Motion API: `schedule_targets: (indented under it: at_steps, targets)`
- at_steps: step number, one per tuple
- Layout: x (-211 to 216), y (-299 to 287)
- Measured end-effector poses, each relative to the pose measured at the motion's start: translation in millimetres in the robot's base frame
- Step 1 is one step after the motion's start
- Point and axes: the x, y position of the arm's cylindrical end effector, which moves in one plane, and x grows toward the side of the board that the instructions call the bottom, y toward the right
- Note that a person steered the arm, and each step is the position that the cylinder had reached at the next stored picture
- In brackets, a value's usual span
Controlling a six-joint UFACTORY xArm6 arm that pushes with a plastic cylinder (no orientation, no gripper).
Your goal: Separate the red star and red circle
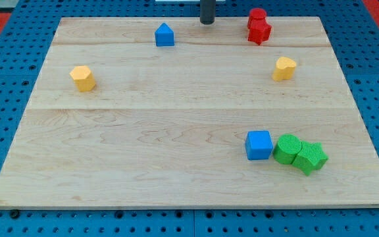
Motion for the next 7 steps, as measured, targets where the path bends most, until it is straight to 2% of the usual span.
schedule_targets:
  at_steps: [2,3,4,5,7]
  targets:
    - [-0.9,4.1]
    - [0.8,37.5]
    - [0.5,98.8]
    - [3.1,108.5]
    - [47.6,118.6]
